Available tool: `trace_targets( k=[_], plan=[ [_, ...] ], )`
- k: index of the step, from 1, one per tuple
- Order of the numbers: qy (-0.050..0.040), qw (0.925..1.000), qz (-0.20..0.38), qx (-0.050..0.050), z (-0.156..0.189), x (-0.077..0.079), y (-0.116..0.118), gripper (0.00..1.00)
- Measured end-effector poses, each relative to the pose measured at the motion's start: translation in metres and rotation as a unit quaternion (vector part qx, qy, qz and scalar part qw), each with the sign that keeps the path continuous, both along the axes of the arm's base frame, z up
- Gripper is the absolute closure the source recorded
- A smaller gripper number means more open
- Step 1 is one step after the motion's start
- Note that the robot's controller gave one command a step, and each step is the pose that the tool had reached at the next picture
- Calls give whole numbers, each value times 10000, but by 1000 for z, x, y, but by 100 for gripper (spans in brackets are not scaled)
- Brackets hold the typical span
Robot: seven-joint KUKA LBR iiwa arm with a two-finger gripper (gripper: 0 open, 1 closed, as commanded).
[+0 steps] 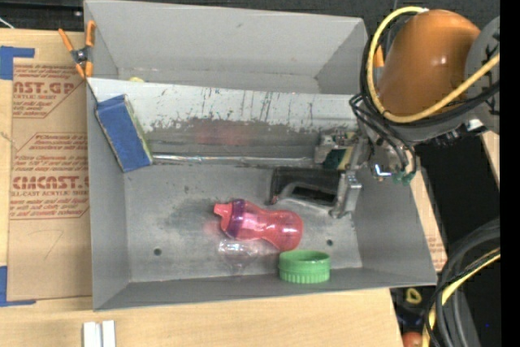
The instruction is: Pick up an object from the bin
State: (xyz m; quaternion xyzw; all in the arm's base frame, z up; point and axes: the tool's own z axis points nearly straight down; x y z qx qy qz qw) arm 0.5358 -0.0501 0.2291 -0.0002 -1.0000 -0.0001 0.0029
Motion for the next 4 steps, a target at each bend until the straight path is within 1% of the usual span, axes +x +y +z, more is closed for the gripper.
trace_targets(
  k=[1, 2, 3, 4],
  plan=[
    [-44, 10000, 2, -3, 5, 2, 0, 0],
    [-109, 9968, -788, 10, -151, 49, -27, 0],
    [-112, 9919, -1265, 3, -69, 32, -16, 0],
    [-96, 9956, -934, 8, -151, 43, -24, 0]
  ],
)
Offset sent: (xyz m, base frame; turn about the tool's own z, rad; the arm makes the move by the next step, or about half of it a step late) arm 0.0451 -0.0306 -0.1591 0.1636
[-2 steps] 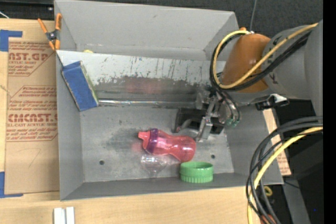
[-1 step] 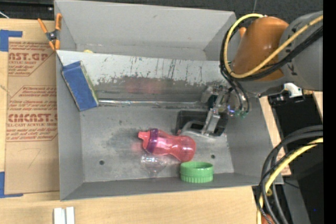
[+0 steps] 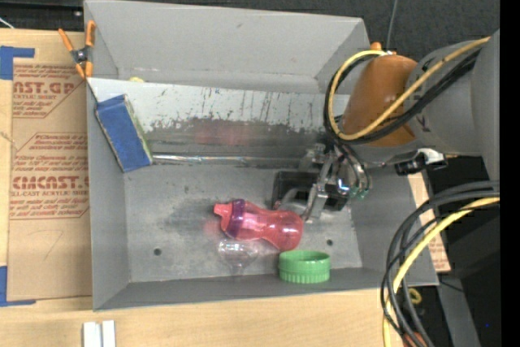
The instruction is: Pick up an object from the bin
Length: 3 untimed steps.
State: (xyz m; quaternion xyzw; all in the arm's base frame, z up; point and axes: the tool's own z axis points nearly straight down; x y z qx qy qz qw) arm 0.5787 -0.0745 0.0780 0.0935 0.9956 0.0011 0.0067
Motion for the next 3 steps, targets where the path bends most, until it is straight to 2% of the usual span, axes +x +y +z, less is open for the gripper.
trace_targets(
  k=[1, 2, 3],
  plan=[
    [-70, 9965, -831, 10, -8, -11, -4, 0],
    [-4, 10000, -13, -2, -1, 0, 1, 100],
    [-3, 10000, -13, -2, -1, -1, 1, 100]
  ],
)
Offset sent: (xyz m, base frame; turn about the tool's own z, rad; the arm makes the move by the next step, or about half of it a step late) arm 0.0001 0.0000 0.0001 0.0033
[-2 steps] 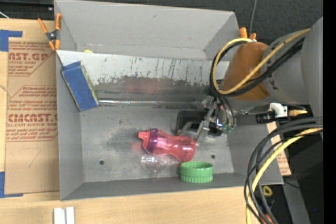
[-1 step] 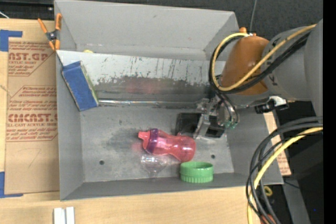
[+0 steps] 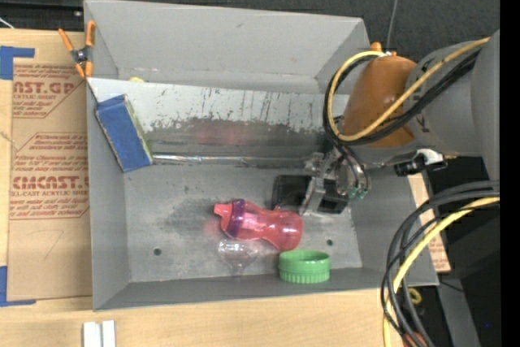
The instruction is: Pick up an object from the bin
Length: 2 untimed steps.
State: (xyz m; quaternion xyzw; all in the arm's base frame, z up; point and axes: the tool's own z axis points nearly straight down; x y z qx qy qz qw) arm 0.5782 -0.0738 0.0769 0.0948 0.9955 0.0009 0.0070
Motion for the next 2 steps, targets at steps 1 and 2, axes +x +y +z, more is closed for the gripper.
trace_targets(
  k=[1, 2],
  plan=[
    [44, 10000, 1, 8, 26, -3, 1, 100],
    [11, 10000, -1, 5, 45, -1, 0, 100]
  ],
)
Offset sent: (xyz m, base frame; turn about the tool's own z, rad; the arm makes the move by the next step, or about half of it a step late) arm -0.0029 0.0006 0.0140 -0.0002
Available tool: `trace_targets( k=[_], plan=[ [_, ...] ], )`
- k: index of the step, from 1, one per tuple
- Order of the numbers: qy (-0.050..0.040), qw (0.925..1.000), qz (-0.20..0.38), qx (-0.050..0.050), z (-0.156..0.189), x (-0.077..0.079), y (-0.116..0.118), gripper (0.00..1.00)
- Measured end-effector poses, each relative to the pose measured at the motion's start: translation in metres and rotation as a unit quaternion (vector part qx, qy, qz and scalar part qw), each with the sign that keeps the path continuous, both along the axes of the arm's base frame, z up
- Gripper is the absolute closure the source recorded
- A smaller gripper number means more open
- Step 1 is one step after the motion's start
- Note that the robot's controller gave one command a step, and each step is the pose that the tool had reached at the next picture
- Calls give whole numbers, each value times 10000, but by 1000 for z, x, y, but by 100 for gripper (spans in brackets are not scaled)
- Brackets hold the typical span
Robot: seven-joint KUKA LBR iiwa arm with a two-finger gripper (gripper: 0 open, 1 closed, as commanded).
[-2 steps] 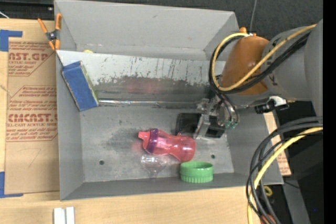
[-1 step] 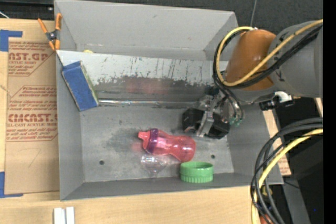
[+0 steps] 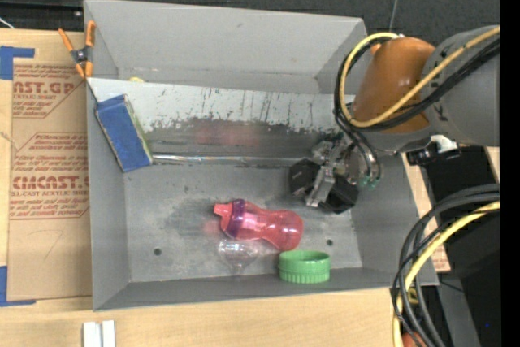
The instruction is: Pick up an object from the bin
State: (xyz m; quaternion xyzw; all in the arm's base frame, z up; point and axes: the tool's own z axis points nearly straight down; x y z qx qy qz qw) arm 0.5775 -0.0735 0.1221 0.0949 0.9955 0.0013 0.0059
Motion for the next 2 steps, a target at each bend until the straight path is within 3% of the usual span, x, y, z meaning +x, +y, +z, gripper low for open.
trace_targets(
  k=[2],
  plan=[
    [41, 10000, 1, 10, 26, -2, 1, 100]
  ],
)
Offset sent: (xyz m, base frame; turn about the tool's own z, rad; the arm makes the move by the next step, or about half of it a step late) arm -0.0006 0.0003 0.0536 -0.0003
